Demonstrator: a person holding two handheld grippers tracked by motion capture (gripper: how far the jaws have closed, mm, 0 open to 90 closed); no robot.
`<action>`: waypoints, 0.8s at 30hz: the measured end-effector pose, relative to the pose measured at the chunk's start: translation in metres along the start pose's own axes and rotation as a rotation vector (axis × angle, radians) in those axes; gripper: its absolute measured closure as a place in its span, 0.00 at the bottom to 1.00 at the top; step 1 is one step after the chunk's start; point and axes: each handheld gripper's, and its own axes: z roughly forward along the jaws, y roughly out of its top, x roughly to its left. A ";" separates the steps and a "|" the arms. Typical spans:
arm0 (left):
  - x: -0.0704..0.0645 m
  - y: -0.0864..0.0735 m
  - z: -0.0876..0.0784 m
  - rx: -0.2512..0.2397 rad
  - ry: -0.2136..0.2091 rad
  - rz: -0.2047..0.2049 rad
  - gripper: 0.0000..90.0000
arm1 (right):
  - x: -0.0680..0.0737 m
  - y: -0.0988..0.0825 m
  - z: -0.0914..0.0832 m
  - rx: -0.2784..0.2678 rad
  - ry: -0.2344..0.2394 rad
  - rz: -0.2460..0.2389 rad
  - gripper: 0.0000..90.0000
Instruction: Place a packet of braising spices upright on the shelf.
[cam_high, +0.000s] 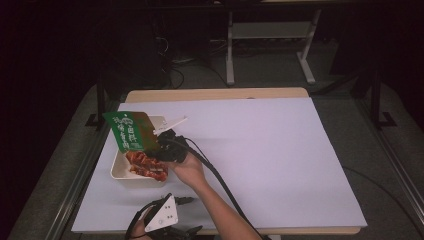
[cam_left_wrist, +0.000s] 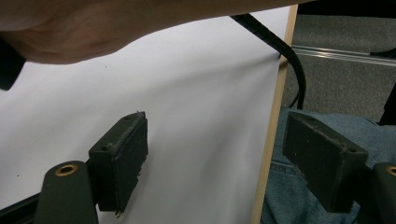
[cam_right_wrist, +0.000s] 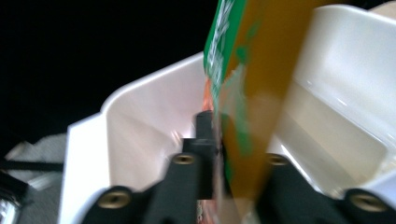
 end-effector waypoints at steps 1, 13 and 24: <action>0.000 0.000 0.000 0.000 0.001 0.000 0.25 | 0.000 0.000 0.000 0.000 0.000 0.000 0.87; 0.001 0.000 0.000 -0.002 0.002 -0.003 0.25 | -0.016 0.000 -0.008 0.055 -0.030 0.036 0.58; 0.001 0.000 0.000 -0.005 0.001 -0.002 0.25 | -0.021 0.021 0.008 0.225 0.073 -0.036 0.84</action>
